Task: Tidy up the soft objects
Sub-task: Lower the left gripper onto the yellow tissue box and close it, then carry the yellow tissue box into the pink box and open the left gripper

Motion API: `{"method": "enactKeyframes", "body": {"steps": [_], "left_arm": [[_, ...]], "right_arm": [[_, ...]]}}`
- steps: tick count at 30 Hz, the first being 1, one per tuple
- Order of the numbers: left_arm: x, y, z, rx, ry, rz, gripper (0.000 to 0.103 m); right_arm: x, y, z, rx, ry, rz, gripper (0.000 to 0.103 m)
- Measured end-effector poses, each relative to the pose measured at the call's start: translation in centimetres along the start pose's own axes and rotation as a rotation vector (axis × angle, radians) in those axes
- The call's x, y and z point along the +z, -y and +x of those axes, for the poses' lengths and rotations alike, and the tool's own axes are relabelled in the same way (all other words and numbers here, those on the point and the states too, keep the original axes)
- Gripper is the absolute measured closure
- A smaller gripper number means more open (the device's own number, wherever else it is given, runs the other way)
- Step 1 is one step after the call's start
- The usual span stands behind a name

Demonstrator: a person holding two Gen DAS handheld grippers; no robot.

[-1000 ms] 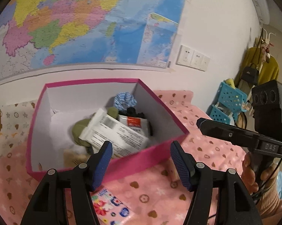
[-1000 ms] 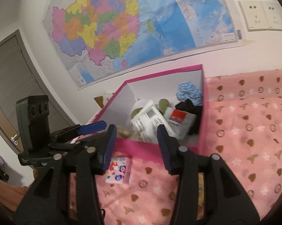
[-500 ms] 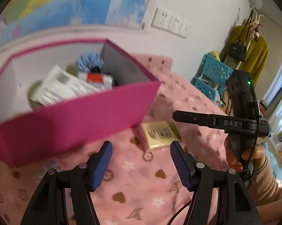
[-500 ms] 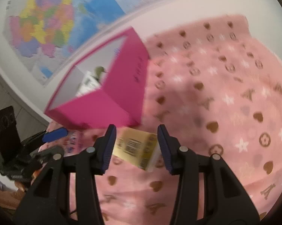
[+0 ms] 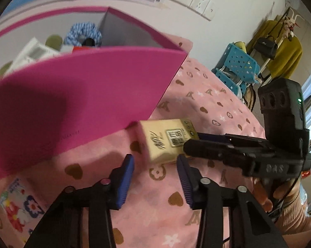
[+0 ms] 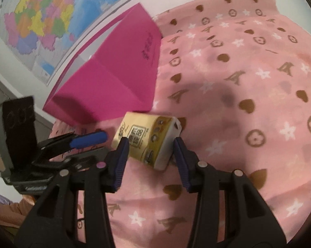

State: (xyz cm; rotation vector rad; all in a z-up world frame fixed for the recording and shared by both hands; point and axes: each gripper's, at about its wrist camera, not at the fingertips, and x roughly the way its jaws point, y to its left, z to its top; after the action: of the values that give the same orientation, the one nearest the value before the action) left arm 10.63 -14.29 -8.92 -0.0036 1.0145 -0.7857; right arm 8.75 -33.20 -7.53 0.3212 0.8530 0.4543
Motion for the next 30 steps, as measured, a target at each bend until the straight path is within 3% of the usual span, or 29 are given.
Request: {"method": "enactKeyframes", "body": {"steps": [6,9,14,18,21,30], "left_arm": [[-1.3,-0.4,-0.8,-0.02,-0.013,0.005,0.063],[-1.2,-0.9,-1.2,0.017,0.005,0.002,0.063],[-0.1,-1.6,-1.4,0.01,0.018,-0.03,0.064],[0.0,-1.4,-1.2,0.007,0.018,-0.03,0.067],[0.0,-1.2,-1.2,0.0,0.014,-0.032,0.067],[0.1,-0.1,-4.6,-0.023,0.088,-0.022,0.067]], "right_arm": [[-0.5,-2.0,0.7,0.028,-0.025,-0.069,0.06],[-0.4,-1.8,0.7,0.033,-0.018,-0.049,0.06],[-0.1,-1.3,1.0,0.048,-0.002,-0.018,0.06],[-0.2,-1.6,1.6,0.05,-0.019,-0.017,0.069],[-0.3,-2.0,1.3,0.034,-0.009,-0.03,0.069],[-0.3,-4.3,-1.0,0.025,0.036,-0.101,0.069]]}}
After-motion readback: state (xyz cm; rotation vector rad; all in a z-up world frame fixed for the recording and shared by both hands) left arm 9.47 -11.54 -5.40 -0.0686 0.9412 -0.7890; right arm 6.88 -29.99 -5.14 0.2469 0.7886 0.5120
